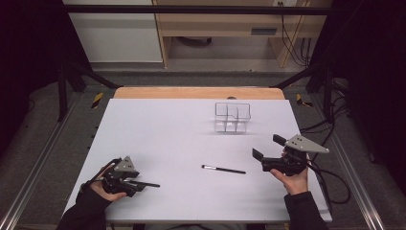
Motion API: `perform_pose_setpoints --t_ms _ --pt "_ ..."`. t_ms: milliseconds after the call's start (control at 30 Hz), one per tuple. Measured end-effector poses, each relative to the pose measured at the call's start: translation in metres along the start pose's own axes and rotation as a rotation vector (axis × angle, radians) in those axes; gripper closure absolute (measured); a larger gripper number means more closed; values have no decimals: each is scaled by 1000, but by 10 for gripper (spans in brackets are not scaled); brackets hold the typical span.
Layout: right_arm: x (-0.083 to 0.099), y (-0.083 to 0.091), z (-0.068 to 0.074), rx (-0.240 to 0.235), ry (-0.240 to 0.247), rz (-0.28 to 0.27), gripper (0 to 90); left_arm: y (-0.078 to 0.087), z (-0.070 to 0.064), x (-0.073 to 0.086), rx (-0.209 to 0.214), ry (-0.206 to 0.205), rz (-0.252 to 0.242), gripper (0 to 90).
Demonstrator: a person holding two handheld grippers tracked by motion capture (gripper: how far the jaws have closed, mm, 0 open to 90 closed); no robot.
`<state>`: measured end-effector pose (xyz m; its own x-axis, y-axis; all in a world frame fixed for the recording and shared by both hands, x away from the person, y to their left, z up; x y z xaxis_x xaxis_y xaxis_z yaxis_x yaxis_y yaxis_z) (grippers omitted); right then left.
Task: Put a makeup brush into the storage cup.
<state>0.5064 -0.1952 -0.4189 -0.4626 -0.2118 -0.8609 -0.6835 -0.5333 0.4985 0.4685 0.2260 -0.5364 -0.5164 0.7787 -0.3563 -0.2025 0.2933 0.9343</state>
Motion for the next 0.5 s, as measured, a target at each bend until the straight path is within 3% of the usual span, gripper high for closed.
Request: perform_pose_setpoints --t_ms 167,500 --pt "1 -3 0 2 6 9 41 1 0 0 -5 0 1 497" --pt "1 -3 -1 7 7 9 41 2 -2 0 -11 -1 50 614"
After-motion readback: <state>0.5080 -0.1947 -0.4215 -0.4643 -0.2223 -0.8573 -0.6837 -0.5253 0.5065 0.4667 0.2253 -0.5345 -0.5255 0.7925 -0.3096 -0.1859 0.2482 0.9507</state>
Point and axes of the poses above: each handheld gripper's, and its own axes: y roughly backward along the jaws, x roughly out of its underside, z roughly to its left, the point moved 9 cm from there along -y, roughly forward along the jaws, and after that the axes turned 12 degrees about z, right-handed, at the moved point
